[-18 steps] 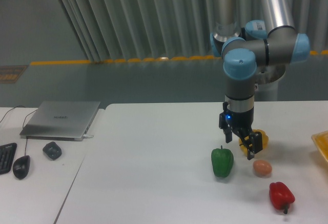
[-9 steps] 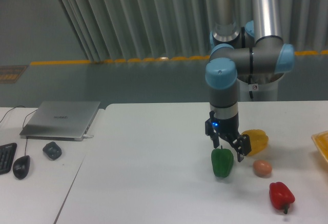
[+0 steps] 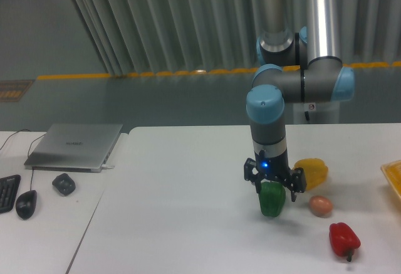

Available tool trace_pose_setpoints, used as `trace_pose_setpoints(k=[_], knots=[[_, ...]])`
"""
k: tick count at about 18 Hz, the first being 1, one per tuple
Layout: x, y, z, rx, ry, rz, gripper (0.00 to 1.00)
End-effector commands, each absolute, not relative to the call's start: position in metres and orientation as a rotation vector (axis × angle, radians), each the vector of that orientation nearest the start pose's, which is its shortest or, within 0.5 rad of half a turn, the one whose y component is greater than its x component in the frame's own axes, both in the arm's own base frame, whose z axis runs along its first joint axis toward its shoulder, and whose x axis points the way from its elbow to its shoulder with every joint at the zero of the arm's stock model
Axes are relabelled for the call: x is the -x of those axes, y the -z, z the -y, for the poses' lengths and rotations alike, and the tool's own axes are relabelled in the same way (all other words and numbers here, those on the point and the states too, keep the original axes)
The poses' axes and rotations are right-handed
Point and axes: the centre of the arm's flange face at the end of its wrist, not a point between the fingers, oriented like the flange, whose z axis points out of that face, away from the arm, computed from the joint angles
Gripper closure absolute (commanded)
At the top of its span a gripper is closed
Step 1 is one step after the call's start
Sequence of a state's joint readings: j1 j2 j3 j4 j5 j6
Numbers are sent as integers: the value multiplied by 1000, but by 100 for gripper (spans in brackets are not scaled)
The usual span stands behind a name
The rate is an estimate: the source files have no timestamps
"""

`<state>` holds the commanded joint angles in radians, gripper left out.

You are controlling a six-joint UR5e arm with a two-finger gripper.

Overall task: Place the green peppers in a basket
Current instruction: 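Lower the gripper onto the green pepper and close on it, then lift the green pepper and carry it toward the yellow basket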

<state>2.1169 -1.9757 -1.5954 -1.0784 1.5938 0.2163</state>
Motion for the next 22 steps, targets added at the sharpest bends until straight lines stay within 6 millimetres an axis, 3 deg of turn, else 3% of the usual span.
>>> trace_pose_setpoints(k=[5, 6, 7, 10, 12, 16, 19, 22], knots=[[209, -292, -610, 3057, -62, 498, 2], [209, -289, -610, 3063, -59, 496, 20], [210, -289, -611, 3065, -57, 484, 31], [209, -288, -610, 3072, -54, 476, 45], [209, -291, -611, 3069, -55, 475, 63], [215, -316, -617, 3100, -52, 475, 68], [219, -335, -619, 3136, -40, 360, 68], [233, -363, -610, 3104, -66, 321, 68]])
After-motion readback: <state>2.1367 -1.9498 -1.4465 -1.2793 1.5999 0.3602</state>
